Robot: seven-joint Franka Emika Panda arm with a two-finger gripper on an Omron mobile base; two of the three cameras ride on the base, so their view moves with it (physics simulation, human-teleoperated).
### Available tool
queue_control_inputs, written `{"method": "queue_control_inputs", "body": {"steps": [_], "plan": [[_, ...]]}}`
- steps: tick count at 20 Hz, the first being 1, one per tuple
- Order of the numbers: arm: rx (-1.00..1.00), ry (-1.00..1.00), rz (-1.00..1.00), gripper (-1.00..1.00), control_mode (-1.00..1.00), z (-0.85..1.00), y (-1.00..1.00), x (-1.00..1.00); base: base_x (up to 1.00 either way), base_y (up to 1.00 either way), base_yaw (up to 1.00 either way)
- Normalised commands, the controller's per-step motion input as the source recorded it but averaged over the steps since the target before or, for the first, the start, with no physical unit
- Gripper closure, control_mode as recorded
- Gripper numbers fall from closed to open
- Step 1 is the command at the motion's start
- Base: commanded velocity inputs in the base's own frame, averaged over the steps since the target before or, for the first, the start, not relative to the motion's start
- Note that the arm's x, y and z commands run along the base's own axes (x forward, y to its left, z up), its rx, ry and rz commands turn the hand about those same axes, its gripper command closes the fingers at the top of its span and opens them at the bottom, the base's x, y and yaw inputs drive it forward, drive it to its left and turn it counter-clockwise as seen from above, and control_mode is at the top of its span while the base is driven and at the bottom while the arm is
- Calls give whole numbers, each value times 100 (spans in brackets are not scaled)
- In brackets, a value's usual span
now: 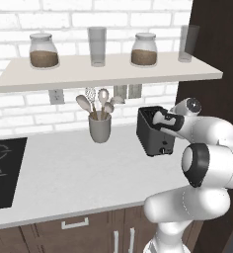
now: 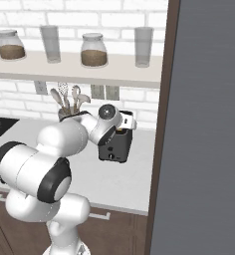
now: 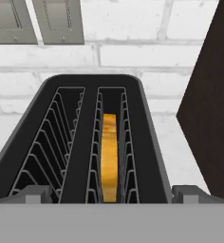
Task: Start the toaster. Once the lever pops up, take the bread to the plate on the dining counter.
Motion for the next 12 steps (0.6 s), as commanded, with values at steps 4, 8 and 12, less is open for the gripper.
{"method": "queue_control_inputs", "body": {"steps": [4,8,12], "plan": [[0,0,0,-100,-100,0,0,0,0,0,0],[0,0,0,-100,-100,0,0,0,0,0,0],[0,0,0,-100,-100,0,0,0,0,0,0]]}}
